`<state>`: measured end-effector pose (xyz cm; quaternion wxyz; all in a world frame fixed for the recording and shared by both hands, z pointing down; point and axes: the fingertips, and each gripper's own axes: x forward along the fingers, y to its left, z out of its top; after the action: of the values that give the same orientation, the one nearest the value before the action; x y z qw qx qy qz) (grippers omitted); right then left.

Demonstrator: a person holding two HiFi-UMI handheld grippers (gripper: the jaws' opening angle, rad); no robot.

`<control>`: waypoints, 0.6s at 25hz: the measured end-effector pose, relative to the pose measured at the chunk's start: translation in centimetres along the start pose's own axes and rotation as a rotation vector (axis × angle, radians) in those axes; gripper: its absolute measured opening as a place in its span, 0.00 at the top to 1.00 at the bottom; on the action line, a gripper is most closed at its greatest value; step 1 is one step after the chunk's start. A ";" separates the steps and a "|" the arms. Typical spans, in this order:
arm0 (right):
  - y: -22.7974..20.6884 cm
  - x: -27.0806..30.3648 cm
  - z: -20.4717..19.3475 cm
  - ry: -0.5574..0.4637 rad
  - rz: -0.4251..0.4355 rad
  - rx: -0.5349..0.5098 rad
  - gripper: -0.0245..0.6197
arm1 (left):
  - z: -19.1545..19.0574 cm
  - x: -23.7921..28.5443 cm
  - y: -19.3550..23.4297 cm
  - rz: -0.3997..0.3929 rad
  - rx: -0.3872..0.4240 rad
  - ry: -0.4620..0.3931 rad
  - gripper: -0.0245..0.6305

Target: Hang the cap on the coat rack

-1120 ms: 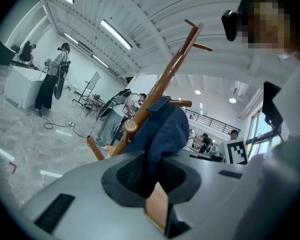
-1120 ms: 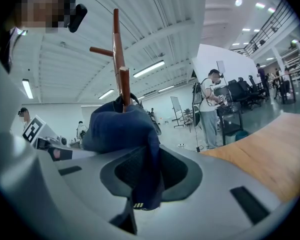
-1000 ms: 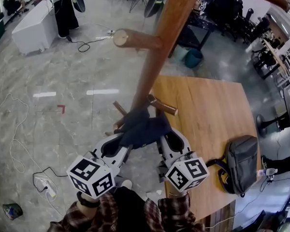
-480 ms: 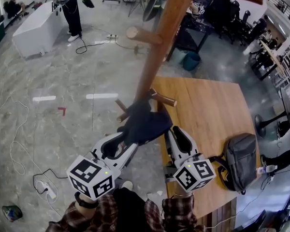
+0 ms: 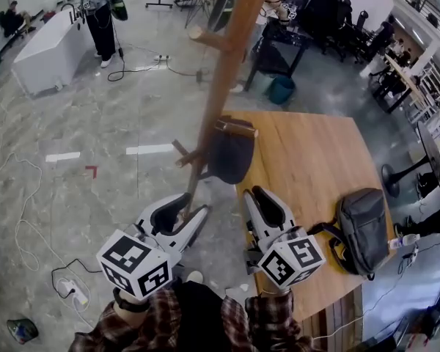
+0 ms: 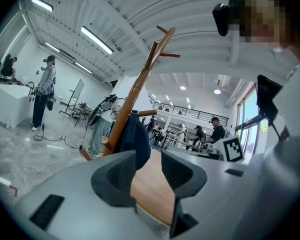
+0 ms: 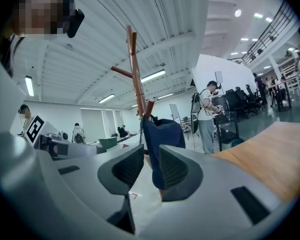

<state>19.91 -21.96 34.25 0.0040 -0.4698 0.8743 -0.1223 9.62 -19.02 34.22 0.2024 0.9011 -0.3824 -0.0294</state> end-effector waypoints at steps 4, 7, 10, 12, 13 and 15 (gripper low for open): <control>2.5 -1.3 1.0 -0.040 0.027 -0.025 0.81 | 1.1 -0.5 -2.1 -0.041 0.035 -0.042 0.74; 4.2 -2.4 1.8 -0.068 0.048 -0.043 0.81 | 1.8 -0.7 -3.7 -0.077 0.068 -0.055 0.74; 5.5 -3.5 2.6 -0.107 0.041 -0.055 0.86 | 2.3 -1.1 -4.8 -0.097 0.116 -0.060 0.80; 6.0 -4.0 3.0 -0.130 0.031 -0.057 0.92 | 2.7 -1.4 -5.1 -0.097 0.141 -0.072 0.91; 6.2 -4.1 3.1 -0.137 0.031 -0.056 0.94 | 2.8 -1.5 -5.3 -0.102 0.146 -0.073 0.92; 6.7 -4.2 3.4 -0.144 0.038 -0.053 0.94 | 3.0 -1.8 -5.6 -0.115 0.149 -0.070 0.94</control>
<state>17.12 -15.68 29.01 0.0567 -0.4604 0.8835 -0.0651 11.54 -15.27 29.15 0.1194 0.9326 -0.3378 -0.0439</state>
